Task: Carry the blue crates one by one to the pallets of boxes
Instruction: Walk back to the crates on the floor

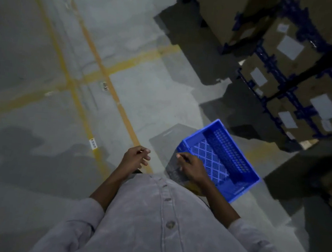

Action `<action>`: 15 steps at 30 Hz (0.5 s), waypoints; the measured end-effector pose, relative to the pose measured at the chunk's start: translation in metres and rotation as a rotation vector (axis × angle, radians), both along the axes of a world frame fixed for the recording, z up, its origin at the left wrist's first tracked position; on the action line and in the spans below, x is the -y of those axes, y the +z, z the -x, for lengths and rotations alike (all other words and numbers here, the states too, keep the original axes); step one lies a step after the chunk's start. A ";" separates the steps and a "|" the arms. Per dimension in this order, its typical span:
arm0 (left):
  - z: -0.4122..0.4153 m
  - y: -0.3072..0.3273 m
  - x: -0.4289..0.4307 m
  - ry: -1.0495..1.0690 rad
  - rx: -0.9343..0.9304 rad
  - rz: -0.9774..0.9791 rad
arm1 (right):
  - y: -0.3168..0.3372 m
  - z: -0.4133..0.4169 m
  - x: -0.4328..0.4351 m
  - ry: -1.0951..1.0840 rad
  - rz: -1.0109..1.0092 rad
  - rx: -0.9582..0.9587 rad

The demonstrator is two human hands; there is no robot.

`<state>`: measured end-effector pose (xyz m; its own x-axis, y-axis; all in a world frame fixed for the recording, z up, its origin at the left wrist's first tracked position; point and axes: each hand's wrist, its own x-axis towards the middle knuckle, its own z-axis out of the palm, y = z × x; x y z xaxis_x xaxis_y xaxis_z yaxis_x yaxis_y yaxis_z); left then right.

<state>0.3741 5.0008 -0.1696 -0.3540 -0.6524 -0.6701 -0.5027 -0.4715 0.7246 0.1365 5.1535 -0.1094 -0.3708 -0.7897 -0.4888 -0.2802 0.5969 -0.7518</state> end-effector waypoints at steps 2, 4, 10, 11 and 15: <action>-0.024 0.004 0.029 0.008 -0.006 0.024 | -0.004 -0.015 0.042 0.007 0.025 0.004; -0.050 0.006 0.065 0.013 -0.003 0.054 | -0.010 -0.032 0.084 0.010 0.049 0.015; -0.119 0.031 0.174 0.182 0.032 0.141 | -0.013 -0.096 0.196 0.117 0.079 0.068; -0.124 0.035 0.185 0.208 0.028 0.141 | -0.007 -0.104 0.211 0.143 0.078 0.076; -0.133 0.040 0.216 0.257 -0.033 0.087 | 0.009 -0.113 0.267 0.171 0.057 0.079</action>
